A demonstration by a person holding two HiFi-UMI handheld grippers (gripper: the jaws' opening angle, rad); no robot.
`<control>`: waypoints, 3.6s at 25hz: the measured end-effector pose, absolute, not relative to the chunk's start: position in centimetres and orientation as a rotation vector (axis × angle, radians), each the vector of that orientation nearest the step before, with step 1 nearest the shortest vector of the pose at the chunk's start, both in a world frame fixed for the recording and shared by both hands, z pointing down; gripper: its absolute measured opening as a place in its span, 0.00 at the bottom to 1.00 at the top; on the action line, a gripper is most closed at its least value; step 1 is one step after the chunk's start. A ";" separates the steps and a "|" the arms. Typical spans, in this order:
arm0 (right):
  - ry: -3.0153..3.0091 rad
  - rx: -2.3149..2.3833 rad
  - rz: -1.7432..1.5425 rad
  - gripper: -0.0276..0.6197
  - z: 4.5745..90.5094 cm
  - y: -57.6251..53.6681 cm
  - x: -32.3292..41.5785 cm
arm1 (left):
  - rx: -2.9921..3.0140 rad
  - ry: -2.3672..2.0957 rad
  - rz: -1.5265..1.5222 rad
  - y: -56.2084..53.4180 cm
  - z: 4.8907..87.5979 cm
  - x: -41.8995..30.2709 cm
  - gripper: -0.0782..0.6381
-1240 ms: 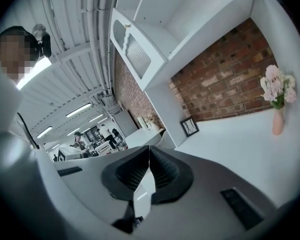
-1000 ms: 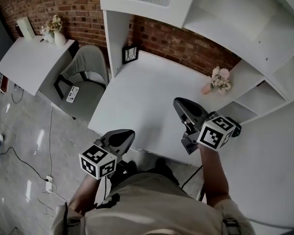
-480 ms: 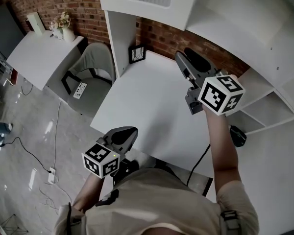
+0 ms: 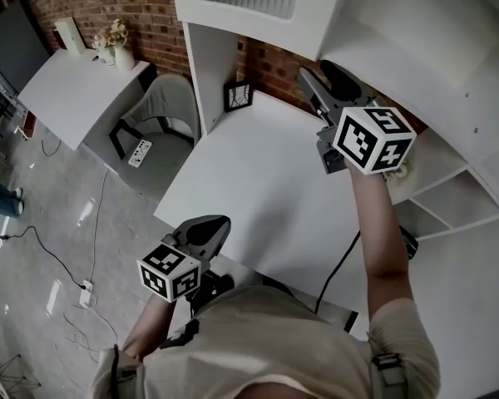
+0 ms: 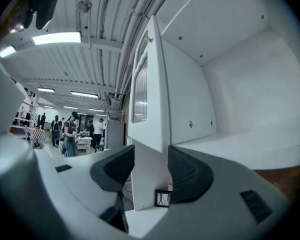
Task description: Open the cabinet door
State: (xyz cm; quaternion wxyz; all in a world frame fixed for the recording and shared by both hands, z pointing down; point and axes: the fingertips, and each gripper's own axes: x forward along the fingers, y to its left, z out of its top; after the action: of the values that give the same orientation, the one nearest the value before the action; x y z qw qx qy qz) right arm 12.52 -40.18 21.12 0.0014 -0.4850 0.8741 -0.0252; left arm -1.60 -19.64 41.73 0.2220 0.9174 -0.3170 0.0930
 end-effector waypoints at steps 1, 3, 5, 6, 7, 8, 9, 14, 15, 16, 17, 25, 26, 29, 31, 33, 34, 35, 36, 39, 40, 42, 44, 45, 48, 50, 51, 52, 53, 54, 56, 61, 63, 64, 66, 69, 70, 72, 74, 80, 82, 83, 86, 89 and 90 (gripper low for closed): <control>2.744 -1.529 -0.066 0.36 20.9 -40.4 12.6 | 2.532 -0.880 0.257 -19.7 41.8 -1.7 0.14; 2.747 -1.538 -0.045 0.36 20.6 -40.7 12.6 | 2.529 -0.886 0.255 -19.7 41.8 -1.8 0.14; 2.749 -1.543 -0.027 0.36 20.2 -40.9 12.5 | 2.529 -0.893 0.250 -19.8 41.6 -2.0 0.14; 2.746 -1.549 -0.017 0.36 19.9 -41.0 12.5 | 2.529 -0.898 0.247 -19.9 41.5 -2.2 0.14; 2.741 -1.556 -0.008 0.36 19.7 -41.2 12.5 | 2.529 -0.904 0.243 -19.9 41.5 -2.4 0.14; 2.737 -1.563 -0.001 0.36 19.6 -41.3 12.5 | 2.527 -0.909 0.240 -19.9 41.5 -2.5 0.14; 2.735 -1.568 0.004 0.36 19.5 -41.4 12.6 | 2.526 -0.912 0.236 -19.8 41.5 -2.6 0.14; 2.740 -1.573 0.023 0.36 19.5 -41.9 12.2 | 2.524 -0.933 0.218 -19.8 41.8 -3.3 0.14; 2.736 -1.575 0.025 0.36 19.5 -41.9 12.2 | 2.523 -0.939 0.212 -19.8 41.8 -3.5 0.14; 2.731 -1.576 0.028 0.36 19.4 -41.9 12.2 | 2.521 -0.944 0.207 -19.8 41.8 -3.6 0.14; 2.727 -1.578 0.030 0.36 19.4 -41.9 12.2 | 2.518 -0.947 0.204 -19.7 41.9 -3.7 0.14; 2.716 -1.547 0.030 0.36 19.2 -41.6 12.0 | 2.494 -0.959 0.193 -19.4 42.2 -4.2 0.14; 2.720 -1.531 0.024 0.36 19.1 -41.5 11.9 | 2.493 -0.958 0.194 -19.5 42.2 -4.2 0.14; 2.731 -1.483 0.004 0.36 19.1 -41.3 11.6 | 2.495 -0.953 0.195 -19.7 42.1 -4.0 0.14; 2.744 -1.443 -0.007 0.36 19.0 -41.0 11.4 | 2.499 -0.948 0.194 -19.9 42.0 -3.9 0.14; 2.761 -1.398 -0.015 0.36 18.9 -40.6 11.1 | 2.502 -0.942 0.194 -19.9 41.9 -3.8 0.14; 2.772 -1.372 -0.022 0.36 18.8 -40.4 10.9 | 2.504 -0.939 0.195 -19.9 41.9 -3.7 0.14; 2.786 -1.340 -0.031 0.36 18.8 -40.1 10.8 | 2.505 -0.937 0.195 -19.9 41.9 -3.7 0.14; 2.803 -1.307 -0.039 0.36 18.8 -39.9 10.7 | 2.506 -0.936 0.196 -19.9 41.9 -3.6 0.14; 2.862 -1.216 -0.044 0.36 19.0 -39.0 10.3 | 2.509 -0.930 0.199 -19.8 42.2 -3.2 0.14; 2.880 -1.187 -0.045 0.36 19.1 -38.6 10.1 | 2.511 -0.927 0.201 -19.8 42.2 -3.1 0.14; 2.903 -1.150 -0.038 0.36 19.1 -38.1 9.7 | 2.514 -0.920 0.202 -19.7 42.3 -2.9 0.14; 2.908 -1.143 -0.030 0.36 19.1 -37.9 9.5 | 2.517 -0.914 0.203 -19.6 42.3 -2.8 0.14; 2.907 -1.141 -0.029 0.36 19.1 -37.9 9.5 | 2.518 -0.913 0.203 -19.7 42.3 -2.8 0.14; 2.914 -1.128 -0.028 0.36 19.3 -38.0 9.3 | 2.517 -0.909 0.205 -19.7 42.4 -2.7 0.14; 2.927 -1.118 -0.023 0.36 19.3 -37.9 9.2 | 2.517 -0.906 0.207 -19.7 42.4 -2.6 0.14; 2.933 -1.112 -0.021 0.36 19.3 -37.8 9.1 | 2.518 -0.905 0.208 -19.7 42.4 -2.6 0.14; 2.938 -1.105 -0.020 0.36 19.2 -37.7 9.0 | 2.518 -0.904 0.208 -19.6 42.3 -2.6 0.14; 2.941 -1.097 -0.022 0.36 19.2 -37.7 8.9 | 2.519 -0.903 0.207 -19.5 42.2 -2.5 0.14; 2.944 -1.087 -0.026 0.36 19.1 -37.6 8.9 | 2.519 -0.903 0.206 -19.5 42.2 -2.5 0.14; 2.951 -1.052 -0.040 0.36 19.1 -37.4 8.8 | 2.519 -0.905 0.204 -19.4 42.2 -2.5 0.14; 2.965 -0.902 -0.082 0.36 19.0 -36.9 8.3 | 2.511 -0.910 0.204 -19.2 42.3 -2.5 0.14; 2.963 -0.887 -0.080 0.36 19.1 -37.0 8.0 | 2.512 -0.910 0.200 -19.1 42.2 -2.5 0.14; 2.963 -0.898 -0.067 0.36 19.2 -37.1 7.8 | 2.514 -0.912 0.197 -19.1 42.2 -2.6 0.14; 2.961 -0.919 -0.043 0.36 19.3 -37.2 7.6 | 2.517 -0.918 0.193 -19.2 42.1 -2.6 0.14; 2.955 -0.921 -0.037 0.36 19.3 -37.3 7.5 | 2.514 -0.927 0.194 -19.0 42.1 -2.9 0.14; 2.956 -0.927 -0.033 0.36 19.2 -37.2 7.5 | 2.511 -0.929 0.196 -18.9 42.1 -2.9 0.14; 2.956 -0.933 -0.030 0.36 19.2 -37.2 7.4 | 2.506 -0.930 0.199 -18.7 42.2 -2.9 0.14; 2.952 -0.934 -0.031 0.36 19.1 -37.0 7.2 | 2.506 -0.930 0.201 -18.5 42.2 -2.8 0.14; 2.941 -0.899 -0.027 0.36 19.2 -37.0 6.6 | 2.500 -0.947 0.197 -18.3 42.1 -2.7 0.14; 2.940 -0.898 -0.022 0.36 19.2 -37.0 6.2 | 2.489 -0.960 0.197 -18.2 42.3 -3.0 0.14; 2.939 -0.897 -0.021 0.36 19.1 -37.0 6.0 | 2.484 -0.967 0.197 -18.1 42.4 -3.1 0.14; 2.939 -0.897 -0.009 0.36 19.0 -36.9 5.4 | 2.477 -0.982 0.190 -17.9 42.3 -3.5 0.14; 2.949 -0.915 0.009 0.36 19.0 -36.7 4.6 | 2.473 -0.991 0.184 -17.8 42.2 -3.8 0.14; 2.950 -0.910 0.010 0.36 19.0 -36.6 4.4 | 2.472 -0.993 0.183 -17.8 42.1 -3.9 0.14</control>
State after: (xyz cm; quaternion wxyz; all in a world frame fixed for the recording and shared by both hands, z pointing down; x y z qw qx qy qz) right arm 4.43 -36.65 18.99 0.0270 -0.2947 0.9552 0.0033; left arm -3.91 -17.80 42.15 0.2334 0.9002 -0.3615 0.0667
